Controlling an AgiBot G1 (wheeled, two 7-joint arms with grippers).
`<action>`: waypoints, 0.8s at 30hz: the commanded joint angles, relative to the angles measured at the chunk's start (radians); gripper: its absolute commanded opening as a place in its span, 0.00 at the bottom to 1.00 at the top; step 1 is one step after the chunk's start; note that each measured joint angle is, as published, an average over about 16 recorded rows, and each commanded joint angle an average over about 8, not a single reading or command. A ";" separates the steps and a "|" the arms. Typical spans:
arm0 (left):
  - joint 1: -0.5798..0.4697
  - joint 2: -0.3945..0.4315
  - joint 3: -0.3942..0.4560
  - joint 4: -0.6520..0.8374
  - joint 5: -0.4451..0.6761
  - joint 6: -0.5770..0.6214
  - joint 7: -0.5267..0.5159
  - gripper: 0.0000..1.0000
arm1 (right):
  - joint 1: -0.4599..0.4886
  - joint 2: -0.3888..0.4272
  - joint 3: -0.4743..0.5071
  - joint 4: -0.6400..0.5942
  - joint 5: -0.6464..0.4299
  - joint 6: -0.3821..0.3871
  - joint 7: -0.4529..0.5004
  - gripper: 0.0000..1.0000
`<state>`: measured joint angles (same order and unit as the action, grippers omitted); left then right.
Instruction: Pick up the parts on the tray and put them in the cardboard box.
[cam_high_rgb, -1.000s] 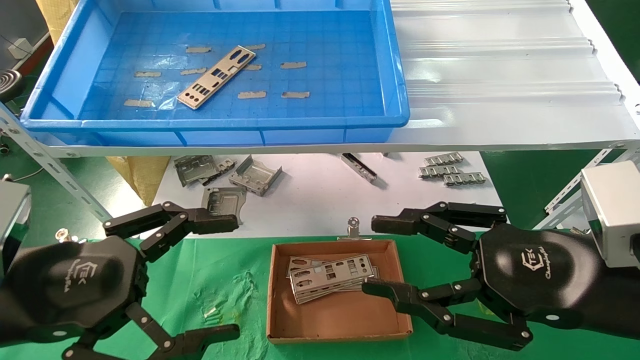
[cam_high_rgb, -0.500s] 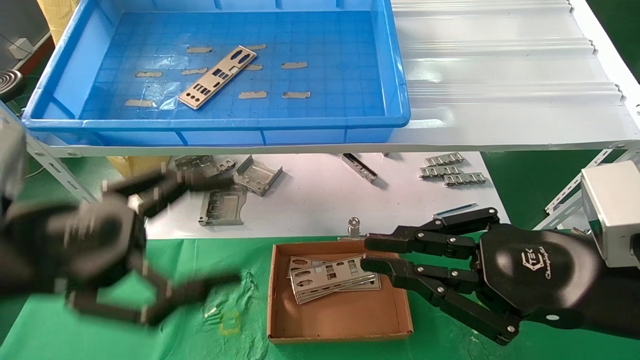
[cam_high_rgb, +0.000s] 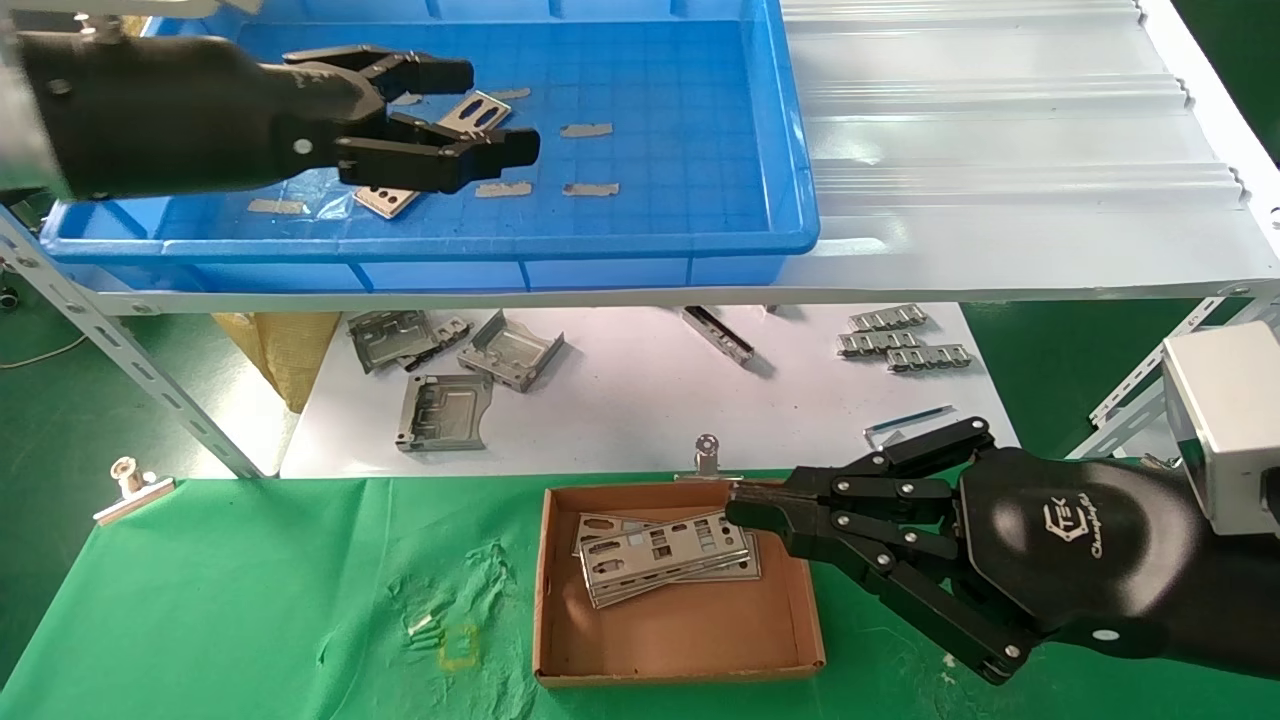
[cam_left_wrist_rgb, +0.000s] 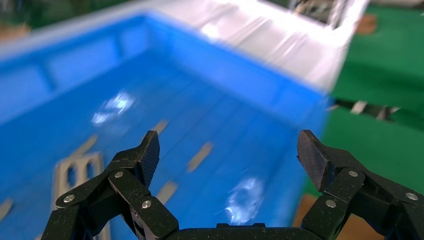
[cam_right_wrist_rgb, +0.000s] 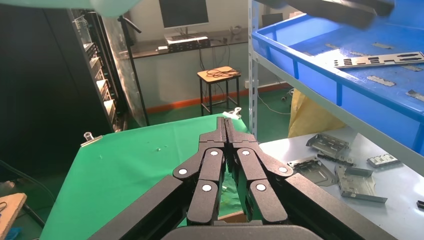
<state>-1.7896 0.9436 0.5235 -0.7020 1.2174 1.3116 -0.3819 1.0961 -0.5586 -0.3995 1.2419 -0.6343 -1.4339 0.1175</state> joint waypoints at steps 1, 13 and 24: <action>-0.064 0.041 0.038 0.086 0.066 -0.009 -0.013 1.00 | 0.000 0.000 0.000 0.000 0.000 0.000 0.000 0.00; -0.203 0.161 0.109 0.393 0.202 -0.093 0.068 1.00 | 0.000 0.000 0.000 0.000 0.000 0.000 0.000 0.00; -0.238 0.221 0.130 0.546 0.240 -0.165 0.163 1.00 | 0.000 0.000 0.000 0.000 0.000 0.000 0.000 0.00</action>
<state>-2.0264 1.1634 0.6534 -0.1609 1.4580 1.1469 -0.2199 1.0961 -0.5586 -0.3995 1.2419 -0.6343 -1.4338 0.1175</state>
